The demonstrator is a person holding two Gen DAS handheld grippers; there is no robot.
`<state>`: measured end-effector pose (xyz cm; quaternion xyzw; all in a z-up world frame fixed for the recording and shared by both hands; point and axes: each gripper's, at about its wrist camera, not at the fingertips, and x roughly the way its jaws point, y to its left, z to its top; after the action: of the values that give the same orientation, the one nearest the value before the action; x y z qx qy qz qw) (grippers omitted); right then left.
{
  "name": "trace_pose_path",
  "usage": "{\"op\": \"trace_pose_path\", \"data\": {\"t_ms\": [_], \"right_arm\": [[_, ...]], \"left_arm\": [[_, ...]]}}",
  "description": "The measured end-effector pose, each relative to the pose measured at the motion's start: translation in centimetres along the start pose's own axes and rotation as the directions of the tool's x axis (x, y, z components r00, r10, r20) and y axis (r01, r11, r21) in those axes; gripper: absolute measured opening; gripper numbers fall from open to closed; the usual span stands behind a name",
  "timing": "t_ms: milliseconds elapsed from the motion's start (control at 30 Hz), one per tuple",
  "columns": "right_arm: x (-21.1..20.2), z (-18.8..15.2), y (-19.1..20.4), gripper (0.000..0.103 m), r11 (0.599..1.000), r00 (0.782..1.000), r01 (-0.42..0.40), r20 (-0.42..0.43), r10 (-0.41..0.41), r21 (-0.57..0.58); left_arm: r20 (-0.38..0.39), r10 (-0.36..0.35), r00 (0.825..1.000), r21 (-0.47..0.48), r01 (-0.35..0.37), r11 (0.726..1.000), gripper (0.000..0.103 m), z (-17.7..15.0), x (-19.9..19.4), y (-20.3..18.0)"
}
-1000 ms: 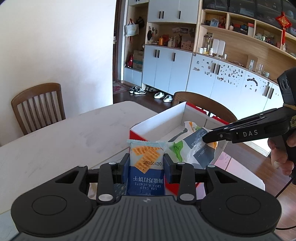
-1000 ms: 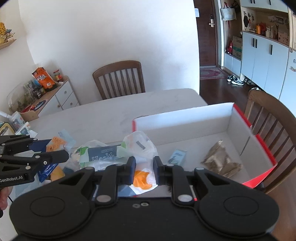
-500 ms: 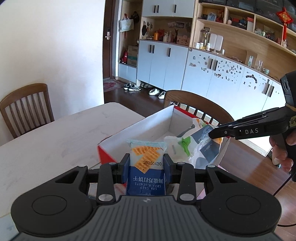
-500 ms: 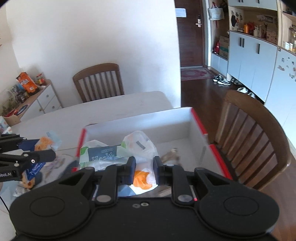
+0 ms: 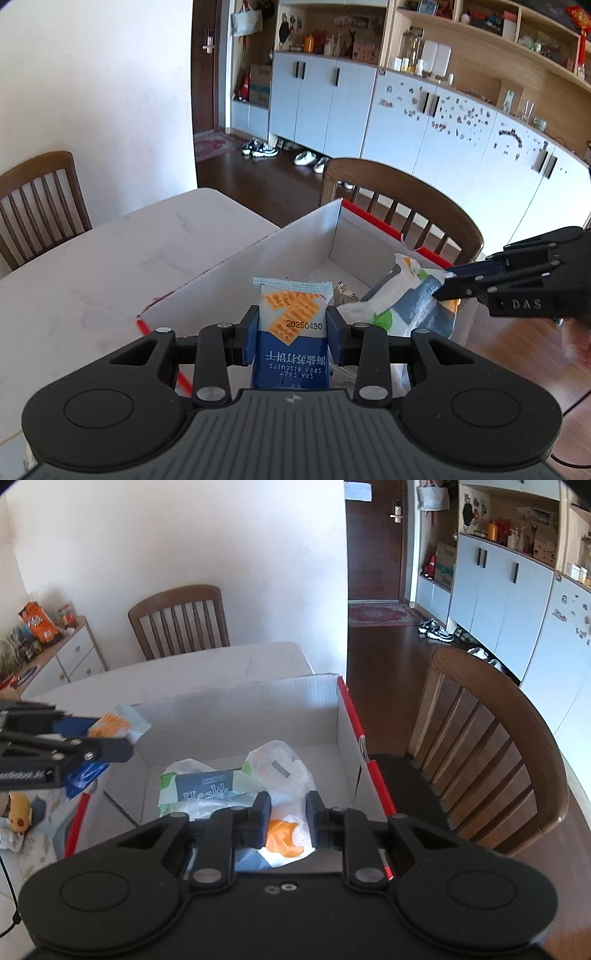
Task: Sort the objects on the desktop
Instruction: 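Lower both held items into the box and open both grippers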
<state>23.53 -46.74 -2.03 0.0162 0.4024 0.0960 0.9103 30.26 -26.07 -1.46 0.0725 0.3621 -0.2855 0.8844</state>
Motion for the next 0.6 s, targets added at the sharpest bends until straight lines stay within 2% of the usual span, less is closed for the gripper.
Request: {"op": "trace_pose_path", "data": {"t_ms": [267,600], "right_arm": [[2.1,-0.2,0.1,0.019,0.998,0.999,-0.027,-0.048,0.025,-0.049],[3.8,-0.1,-0.4,0.019,0.994,0.996,-0.053,-0.079,0.046,-0.093]], "left_arm": [[-0.092,0.018,0.996,-0.008,-0.019,1.000,0.036,0.9,5.0,-0.4],[-0.161,0.023,0.987,0.058,-0.014,0.998,0.036,2.3,10.0,-1.7]]}}
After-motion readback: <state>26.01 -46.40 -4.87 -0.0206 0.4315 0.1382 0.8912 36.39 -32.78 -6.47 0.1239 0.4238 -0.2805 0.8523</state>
